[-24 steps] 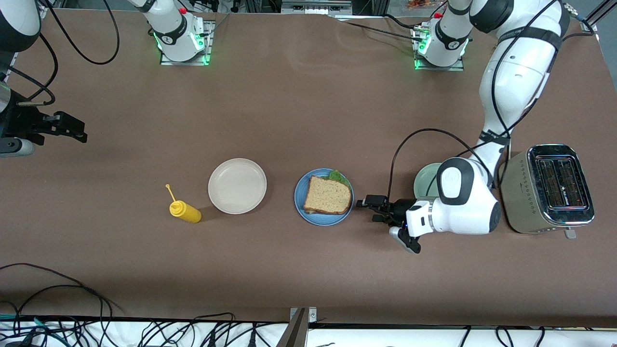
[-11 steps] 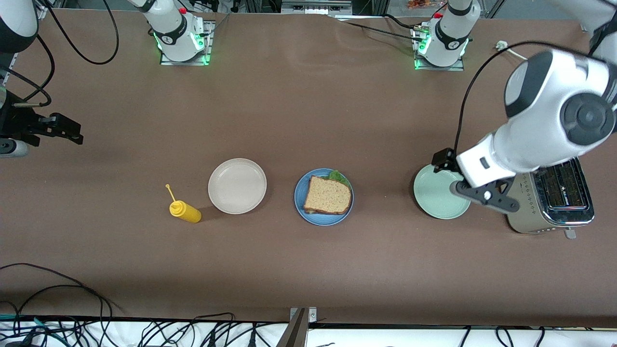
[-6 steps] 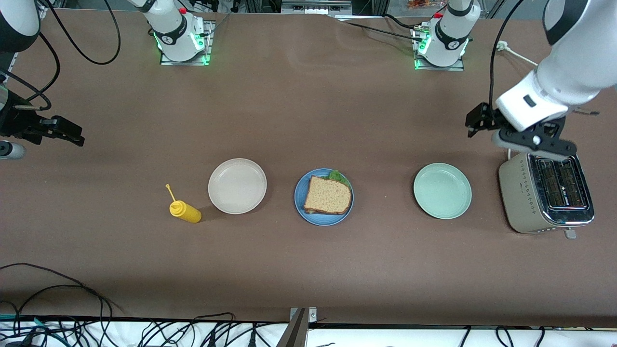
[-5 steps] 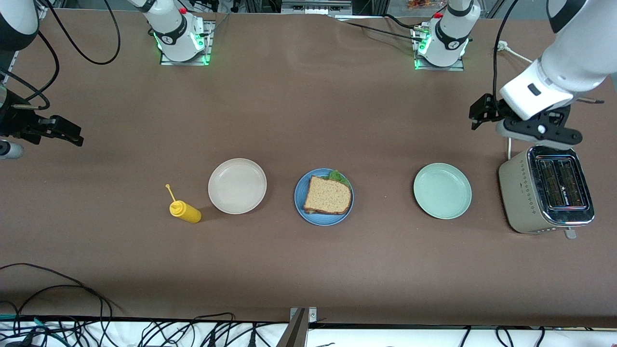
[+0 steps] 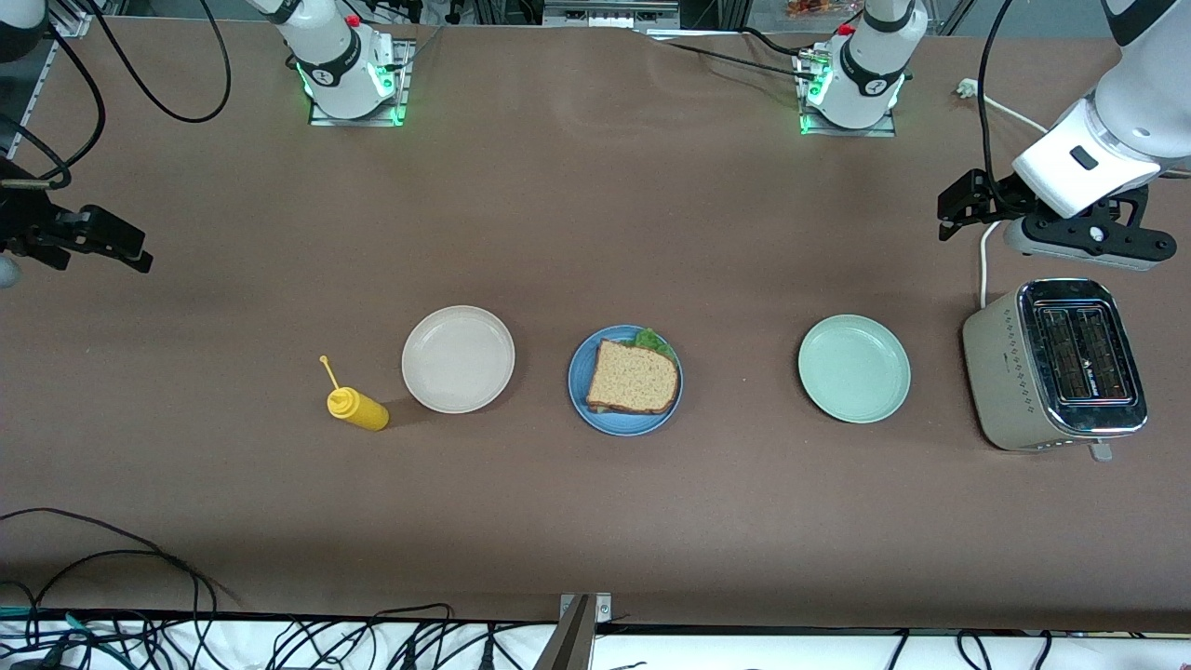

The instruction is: Make sandwich in blue plate with both arms

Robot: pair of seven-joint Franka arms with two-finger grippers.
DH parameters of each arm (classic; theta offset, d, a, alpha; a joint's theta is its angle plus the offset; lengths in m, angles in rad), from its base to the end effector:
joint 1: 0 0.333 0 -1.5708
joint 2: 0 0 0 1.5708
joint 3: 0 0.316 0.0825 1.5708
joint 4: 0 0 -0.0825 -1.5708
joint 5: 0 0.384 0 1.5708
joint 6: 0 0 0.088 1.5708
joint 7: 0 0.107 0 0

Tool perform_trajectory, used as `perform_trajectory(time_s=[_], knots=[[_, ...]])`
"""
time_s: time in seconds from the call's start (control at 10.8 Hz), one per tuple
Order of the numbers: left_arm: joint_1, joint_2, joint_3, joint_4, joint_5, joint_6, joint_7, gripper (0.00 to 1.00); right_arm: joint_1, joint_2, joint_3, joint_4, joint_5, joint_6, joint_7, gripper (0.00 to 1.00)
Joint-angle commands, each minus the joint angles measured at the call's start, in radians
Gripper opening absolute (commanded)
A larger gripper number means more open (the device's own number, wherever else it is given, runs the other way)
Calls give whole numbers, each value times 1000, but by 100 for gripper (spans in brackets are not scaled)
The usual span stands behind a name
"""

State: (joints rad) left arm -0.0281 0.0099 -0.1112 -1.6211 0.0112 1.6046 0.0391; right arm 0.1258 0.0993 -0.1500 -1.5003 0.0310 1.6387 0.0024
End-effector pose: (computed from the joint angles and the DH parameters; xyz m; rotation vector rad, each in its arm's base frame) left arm 0.5538 -0.0762 0.5982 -3.1174 0.2797 0.0404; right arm 0.5915 -0.0067 0.6078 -3.1249 0.0423 -0.0631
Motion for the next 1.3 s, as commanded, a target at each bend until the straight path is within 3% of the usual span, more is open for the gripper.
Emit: perform_trajectory(time_s=[0.0,1.2], knots=[[2,-28,2,-17,-23,-44,-5,100,0,-24,-2,9,104,-23,17,100],[39,1,4,33,-22,-77,-4,100,0,-29,-2,8,32,-51,28,100]])
